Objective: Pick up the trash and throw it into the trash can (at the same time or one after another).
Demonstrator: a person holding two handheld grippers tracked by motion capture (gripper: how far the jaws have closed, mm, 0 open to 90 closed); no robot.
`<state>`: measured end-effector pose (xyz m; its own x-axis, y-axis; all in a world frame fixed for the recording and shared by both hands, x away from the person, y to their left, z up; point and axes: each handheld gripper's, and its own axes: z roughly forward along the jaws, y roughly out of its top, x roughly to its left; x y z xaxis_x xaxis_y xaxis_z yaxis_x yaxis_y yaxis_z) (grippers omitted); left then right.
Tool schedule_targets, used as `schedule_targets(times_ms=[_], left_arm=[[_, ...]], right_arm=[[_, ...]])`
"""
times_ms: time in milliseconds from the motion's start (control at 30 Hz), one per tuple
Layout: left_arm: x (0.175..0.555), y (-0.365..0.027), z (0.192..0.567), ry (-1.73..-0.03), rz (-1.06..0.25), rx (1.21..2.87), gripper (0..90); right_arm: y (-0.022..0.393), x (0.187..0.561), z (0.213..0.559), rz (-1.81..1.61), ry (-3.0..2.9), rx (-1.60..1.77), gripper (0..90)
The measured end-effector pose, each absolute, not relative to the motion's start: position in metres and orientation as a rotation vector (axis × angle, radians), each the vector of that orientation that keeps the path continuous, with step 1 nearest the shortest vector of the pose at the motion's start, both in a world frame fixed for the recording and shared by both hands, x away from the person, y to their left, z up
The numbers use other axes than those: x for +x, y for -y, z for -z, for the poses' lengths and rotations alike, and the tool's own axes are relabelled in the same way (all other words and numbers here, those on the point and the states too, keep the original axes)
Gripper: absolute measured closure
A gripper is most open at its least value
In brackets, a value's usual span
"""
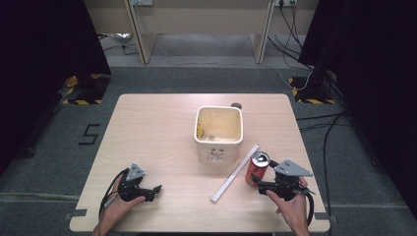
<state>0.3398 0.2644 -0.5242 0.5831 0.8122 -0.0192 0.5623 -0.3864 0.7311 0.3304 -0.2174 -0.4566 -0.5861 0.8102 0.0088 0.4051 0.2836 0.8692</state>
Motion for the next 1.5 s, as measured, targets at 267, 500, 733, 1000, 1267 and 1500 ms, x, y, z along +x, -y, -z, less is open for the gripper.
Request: schedule_targets(times_ms=[267,500,733,1000,1267,1500], left_arm=[[0.340,-0.264,0.524,-1.089,-0.449,2.100,6.5],[0.340,-0.264,0.524,-1.088,-0.449,2.099,6.5],[0.340,-0.264,0.524,-1.089,-0.449,2.100,6.5],[0.340,-0.264,0.524,-1.089,-0.449,2.099,6.5],[0.340,-0.264,0.524,-1.088,-0.449,2.099,6.5],[0.340,-0.264,0.524,-1.090,-0.450,2.098,6.5]], right_arm=[[0.212,0.337,0.459,-1.242,-2.129,1.088,20.5],[0.211,0.340,0.461,-1.241,-2.129,1.094,23.1],[0.211,0.343,0.462,-1.260,-2.139,1.089,27.5],[0.211,0.343,0.462,-1.265,-2.138,1.090,33.2],[0.211,0.340,0.453,-1.302,-2.112,1.079,33.6],[0.211,0.340,0.448,-1.290,-2.115,1.059,33.7]])
